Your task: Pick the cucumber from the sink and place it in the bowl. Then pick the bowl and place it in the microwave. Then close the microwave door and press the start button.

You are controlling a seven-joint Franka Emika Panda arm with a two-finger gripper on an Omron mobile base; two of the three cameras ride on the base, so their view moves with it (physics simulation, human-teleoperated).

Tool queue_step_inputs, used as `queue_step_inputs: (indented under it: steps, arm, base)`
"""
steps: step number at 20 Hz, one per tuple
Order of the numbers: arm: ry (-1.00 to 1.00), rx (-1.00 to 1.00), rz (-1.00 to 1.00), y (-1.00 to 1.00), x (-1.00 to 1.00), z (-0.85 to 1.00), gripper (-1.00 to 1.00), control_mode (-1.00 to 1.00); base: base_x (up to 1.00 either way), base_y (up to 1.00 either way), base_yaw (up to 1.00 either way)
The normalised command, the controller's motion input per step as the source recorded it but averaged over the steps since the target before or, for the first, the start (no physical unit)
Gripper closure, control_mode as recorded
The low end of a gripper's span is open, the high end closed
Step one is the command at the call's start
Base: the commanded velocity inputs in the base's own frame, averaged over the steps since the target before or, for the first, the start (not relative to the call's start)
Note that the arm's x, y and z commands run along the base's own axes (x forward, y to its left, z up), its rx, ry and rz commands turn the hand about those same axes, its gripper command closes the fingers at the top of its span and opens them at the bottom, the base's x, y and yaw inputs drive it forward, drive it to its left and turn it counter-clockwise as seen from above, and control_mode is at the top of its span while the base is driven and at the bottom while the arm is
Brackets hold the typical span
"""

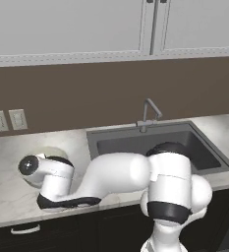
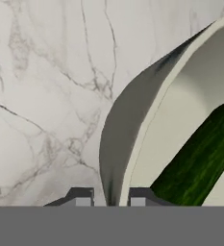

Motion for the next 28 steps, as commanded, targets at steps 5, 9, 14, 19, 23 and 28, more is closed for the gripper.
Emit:
queue_step_inputs:
  steps: [5, 9, 14, 19, 23, 28]
  arm:
    - [-0.1, 0.0, 0.0, -0.41, -0.37, 0.84, 1.0, -1.0]
    - [-0.06, 0.0, 0.0, -0.41, -0.52, 0.98, 1.0, -1.0]
    - [0.0, 0.0, 0.0, -0.6, -0.28, 0.85, 1.0, -1.0]
    - [-0.03, 0.0, 0.02, -0.98, -0.27, 0.99, 1.0, -1.0]
    - [0.0, 0.0, 0.05, -1.0, -0.17, 0.87, 1.0, -1.0]
    - [0.0, 0.0, 0.07, -1.0, -0.03, 0.63, 1.0, -1.0]
  base:
    - [0.0, 0.0, 0.0]
    - [0.0, 0.0, 0.0]
    - [0.0, 0.0, 0.0]
    - [0.0, 0.0, 0.0]
    - [0.0, 0.0, 0.0]
    - [0.0, 0.0, 0.0]
